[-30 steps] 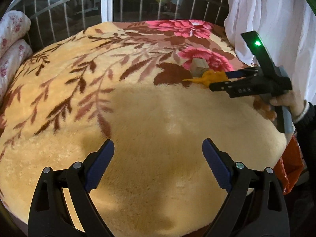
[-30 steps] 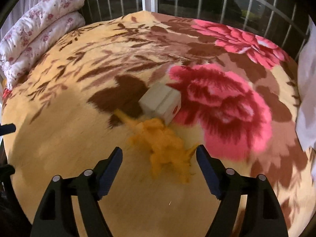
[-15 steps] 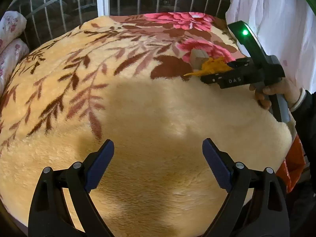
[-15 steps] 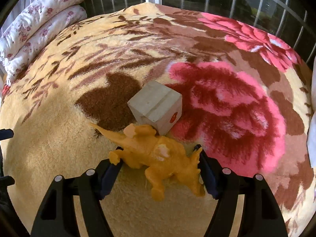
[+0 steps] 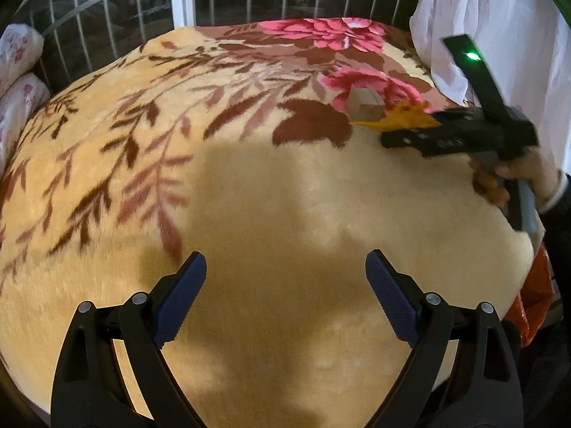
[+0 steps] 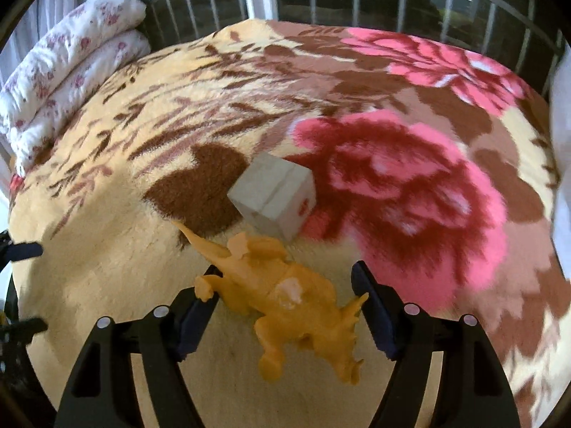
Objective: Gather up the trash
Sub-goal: 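Grasp the yellow toy dinosaur with the right gripper and lift it, then grasp the wooden block with the left gripper while the right gripper holds the dinosaur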
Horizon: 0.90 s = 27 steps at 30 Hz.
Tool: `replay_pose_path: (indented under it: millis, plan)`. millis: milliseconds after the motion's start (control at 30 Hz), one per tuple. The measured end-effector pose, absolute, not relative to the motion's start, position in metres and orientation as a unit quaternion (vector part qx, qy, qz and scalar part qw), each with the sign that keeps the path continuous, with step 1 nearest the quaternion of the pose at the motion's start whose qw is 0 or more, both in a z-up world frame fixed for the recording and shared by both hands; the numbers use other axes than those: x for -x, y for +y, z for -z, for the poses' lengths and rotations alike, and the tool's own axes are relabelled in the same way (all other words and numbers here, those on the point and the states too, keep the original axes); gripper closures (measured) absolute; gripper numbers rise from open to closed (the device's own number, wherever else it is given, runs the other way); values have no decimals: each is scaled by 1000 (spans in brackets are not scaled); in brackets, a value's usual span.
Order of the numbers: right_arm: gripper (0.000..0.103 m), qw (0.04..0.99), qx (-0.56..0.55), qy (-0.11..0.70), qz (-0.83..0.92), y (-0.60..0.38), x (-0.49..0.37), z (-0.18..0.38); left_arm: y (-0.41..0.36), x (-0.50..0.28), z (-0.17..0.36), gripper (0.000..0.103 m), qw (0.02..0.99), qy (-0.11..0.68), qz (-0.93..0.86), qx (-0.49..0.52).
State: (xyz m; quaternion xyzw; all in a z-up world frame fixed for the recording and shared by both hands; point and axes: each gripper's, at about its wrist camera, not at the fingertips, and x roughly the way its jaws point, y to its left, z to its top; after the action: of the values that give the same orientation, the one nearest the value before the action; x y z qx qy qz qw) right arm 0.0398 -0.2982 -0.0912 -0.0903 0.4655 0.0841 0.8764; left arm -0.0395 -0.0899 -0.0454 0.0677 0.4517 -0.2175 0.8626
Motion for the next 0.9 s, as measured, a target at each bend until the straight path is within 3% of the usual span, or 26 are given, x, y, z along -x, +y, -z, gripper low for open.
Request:
replay_pose_path:
  millis: [633, 700, 733, 800, 900]
  plan:
    - [30, 924, 32, 377, 50, -410, 103, 41, -254, -82, 63, 15, 863, 452, 219, -54]
    - [30, 926, 27, 372, 52, -415, 109, 41, -260, -94, 72, 46, 862, 462, 202, -56]
    - [30, 927, 23, 370, 53, -417, 112, 41, -261, -99, 76, 47, 861, 465, 195, -57]
    - [30, 929, 18, 367, 50, -418, 114, 43, -259, -101, 73, 68, 866, 454, 205, -44]
    - [30, 930, 16, 364, 46, -416, 117, 45, -257, -97, 69, 68, 866, 449, 218, -39]
